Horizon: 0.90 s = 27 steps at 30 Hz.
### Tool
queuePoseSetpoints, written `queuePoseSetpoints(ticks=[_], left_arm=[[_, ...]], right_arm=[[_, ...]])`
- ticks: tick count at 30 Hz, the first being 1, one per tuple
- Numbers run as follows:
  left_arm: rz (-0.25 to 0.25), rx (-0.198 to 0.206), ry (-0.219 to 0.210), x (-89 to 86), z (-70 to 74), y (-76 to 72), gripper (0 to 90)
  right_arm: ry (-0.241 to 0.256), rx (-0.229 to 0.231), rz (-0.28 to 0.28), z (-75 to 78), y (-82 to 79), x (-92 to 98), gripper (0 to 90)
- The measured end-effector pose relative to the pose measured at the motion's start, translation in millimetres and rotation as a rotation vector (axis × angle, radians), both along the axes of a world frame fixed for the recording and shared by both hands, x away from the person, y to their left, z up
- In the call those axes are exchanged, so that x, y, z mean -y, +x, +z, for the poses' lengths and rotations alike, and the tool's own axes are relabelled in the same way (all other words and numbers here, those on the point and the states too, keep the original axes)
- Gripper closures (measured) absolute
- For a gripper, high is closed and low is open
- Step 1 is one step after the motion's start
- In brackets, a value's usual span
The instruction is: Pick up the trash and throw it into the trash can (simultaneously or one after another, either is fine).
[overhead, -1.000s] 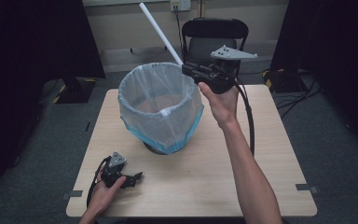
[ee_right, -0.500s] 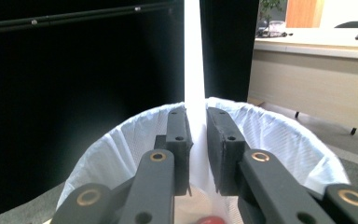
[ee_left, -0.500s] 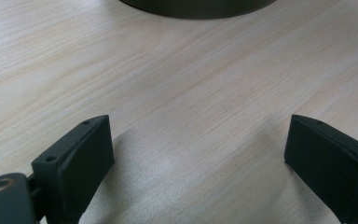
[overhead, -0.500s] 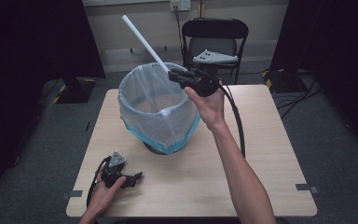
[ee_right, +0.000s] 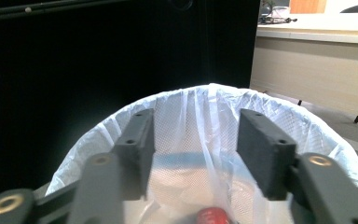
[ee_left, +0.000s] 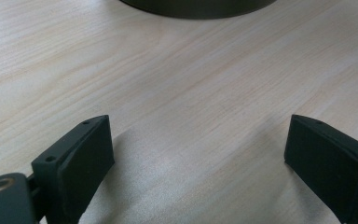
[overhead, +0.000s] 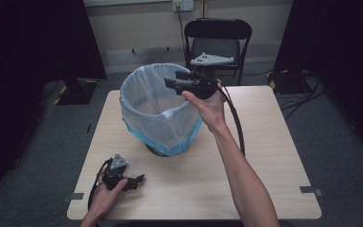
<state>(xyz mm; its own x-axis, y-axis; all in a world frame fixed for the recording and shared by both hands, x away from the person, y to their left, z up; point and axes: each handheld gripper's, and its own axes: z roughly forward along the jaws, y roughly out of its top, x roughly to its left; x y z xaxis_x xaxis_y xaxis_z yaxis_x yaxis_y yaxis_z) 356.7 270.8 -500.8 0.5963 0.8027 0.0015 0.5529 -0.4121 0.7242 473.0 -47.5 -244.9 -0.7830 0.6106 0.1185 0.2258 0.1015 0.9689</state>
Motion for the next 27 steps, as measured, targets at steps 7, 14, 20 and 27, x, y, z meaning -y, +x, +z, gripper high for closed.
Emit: queuePoseSetpoints(ticks=[7,14,20,27], left_arm=[[-0.002,0.001,0.002,-0.1,0.1,0.1,7.5],[0.0,0.0,0.0,0.0,0.0,0.0,7.5],[0.0,0.0,0.0,0.0,0.0,0.0,7.5],[-0.002,0.001,0.002,-0.2,0.1,0.1,7.5]], right_arm=[[-0.037,-0.009,-0.02,0.5,1.0,-0.6,30.8],[-0.056,-0.005,-0.054,1.7,-0.5,5.6,19.4],[-0.07,-0.015,-0.081,0.5,-3.1,15.3,15.5],[-0.069,-0.016,-0.129,1.1,-6.0,33.2,15.7]])
